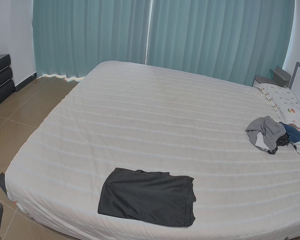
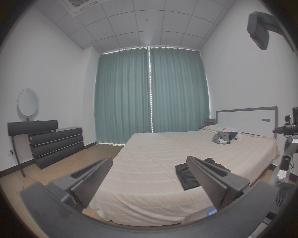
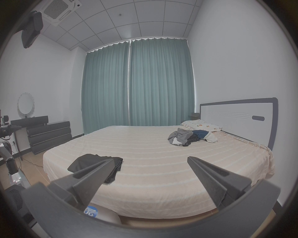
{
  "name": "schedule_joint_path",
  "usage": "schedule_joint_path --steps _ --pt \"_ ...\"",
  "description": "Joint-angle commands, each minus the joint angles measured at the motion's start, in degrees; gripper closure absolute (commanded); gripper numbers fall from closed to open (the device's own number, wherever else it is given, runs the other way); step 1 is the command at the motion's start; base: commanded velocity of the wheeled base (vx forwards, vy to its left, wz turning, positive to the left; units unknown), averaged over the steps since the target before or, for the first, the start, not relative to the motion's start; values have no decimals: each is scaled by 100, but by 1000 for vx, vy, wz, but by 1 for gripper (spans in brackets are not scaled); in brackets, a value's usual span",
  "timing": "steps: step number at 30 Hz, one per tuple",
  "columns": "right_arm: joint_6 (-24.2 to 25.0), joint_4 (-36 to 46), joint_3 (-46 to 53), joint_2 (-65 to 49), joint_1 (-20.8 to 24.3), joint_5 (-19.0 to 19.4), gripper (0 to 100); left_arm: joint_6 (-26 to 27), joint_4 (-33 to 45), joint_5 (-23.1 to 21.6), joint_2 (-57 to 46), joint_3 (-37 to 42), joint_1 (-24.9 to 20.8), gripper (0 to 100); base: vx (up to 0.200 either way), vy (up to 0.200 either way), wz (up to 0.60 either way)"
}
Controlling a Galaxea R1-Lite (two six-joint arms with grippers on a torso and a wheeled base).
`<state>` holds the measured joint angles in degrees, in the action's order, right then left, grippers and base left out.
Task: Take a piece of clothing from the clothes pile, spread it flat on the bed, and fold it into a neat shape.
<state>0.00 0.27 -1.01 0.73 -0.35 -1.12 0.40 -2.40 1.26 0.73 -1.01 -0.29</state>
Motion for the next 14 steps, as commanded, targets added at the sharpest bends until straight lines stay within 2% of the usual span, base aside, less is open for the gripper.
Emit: schedule_joint_path --steps 1,4,14 --pt "0 0 92 -73 0 -2 0 -154 91 208 -73 101 3 0 0 0 0" --pt "0 8 92 -73 0 7 0 -111 310 112 -73 92 3 0 0 0 0" --pt "0 8 92 -73 0 7 0 -67 293 77 -73 101 -6 0 0 0 0"
